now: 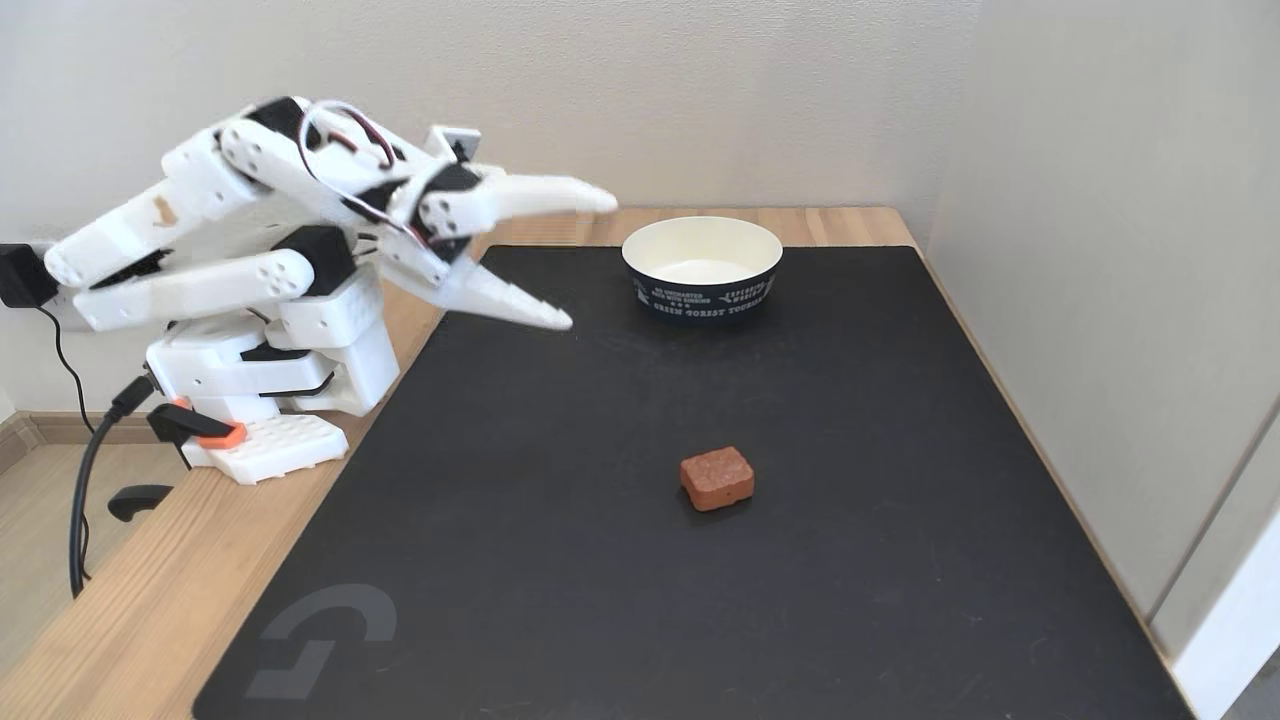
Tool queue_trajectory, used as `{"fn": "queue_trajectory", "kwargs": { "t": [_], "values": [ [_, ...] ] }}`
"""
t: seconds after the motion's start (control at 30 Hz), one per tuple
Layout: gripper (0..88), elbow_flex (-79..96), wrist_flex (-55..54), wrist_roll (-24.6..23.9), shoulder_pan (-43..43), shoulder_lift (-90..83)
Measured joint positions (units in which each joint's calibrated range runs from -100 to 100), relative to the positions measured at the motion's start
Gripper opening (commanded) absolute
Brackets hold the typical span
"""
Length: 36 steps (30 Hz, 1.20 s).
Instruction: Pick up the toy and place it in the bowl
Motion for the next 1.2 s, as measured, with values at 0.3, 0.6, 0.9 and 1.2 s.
{"fn": "queue_trajectory", "kwargs": {
  "t": [0.3, 0.6, 0.9, 1.2],
  "values": [
    [39.5, -34.39, 8.10, 3.76, 0.75, 35.55],
    [39.4, -60.94, 8.27, 16.37, 7.91, 76.27],
    [39.4, -75.11, 8.27, 21.62, 16.15, 98.58],
    [39.3, -81.91, 7.60, 21.62, 14.32, 112.41]
  ]
}}
